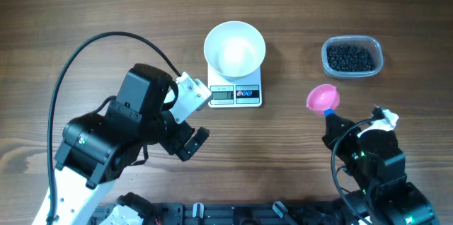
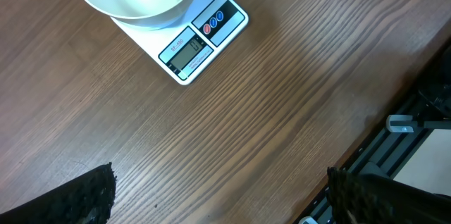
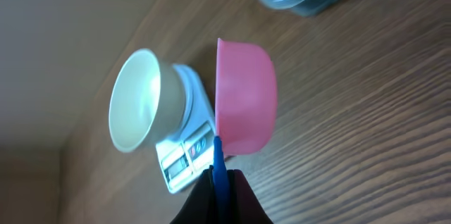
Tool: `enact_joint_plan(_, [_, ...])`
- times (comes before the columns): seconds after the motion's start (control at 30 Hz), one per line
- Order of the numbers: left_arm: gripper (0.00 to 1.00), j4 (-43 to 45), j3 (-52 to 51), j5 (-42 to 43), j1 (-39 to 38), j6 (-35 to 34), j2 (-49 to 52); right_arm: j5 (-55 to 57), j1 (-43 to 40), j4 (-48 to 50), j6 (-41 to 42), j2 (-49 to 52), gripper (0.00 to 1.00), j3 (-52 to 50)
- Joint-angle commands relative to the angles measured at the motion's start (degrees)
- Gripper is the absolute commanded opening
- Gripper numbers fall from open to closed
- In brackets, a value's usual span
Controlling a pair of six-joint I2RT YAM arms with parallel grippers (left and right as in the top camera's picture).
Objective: Scoop item into bowl and weigh 150g on scale
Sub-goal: 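Carry the pink scoop with the right gripper over the bean tub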
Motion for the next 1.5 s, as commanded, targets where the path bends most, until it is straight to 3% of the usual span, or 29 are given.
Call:
enact_joint_plan(0.0, [1.00,0.0,0.7,1.1,0.4,1.2,0.0,4.6,-0.3,1.5,2.7,-0.4,0.04,1.4])
enact_joint_plan(0.57, [1.00,3.0,0.7,0.7,0.5,1.5,0.0,8.8,-0.3,3.5,1.0,-0.3,0.04,1.4])
enact_joint_plan(0.7, [1.00,3.1,0.7,1.5,3.8,1.5,0.0,8.7,-0.3,3.6,-0.5,-0.3,0.04,1.4])
enact_joint_plan(0.93, [1.00,2.4,0.7,13.1,14.3,12.0,0.1,8.6,-0.3,4.5,-3.2,-0.3,0.04,1.4])
enact_joint_plan(1.2, [0.99,0.3,0.7,13.1,17.2,19.5,1.3,7.8,-0.3,4.9,-3.2,-0.3,0.04,1.4])
enact_joint_plan(1.47, [1.00,0.7,0.7,9.4,17.2,19.6,5.9,7.7,-0.3,4.9,-3.2,-0.4,0.04,1.4])
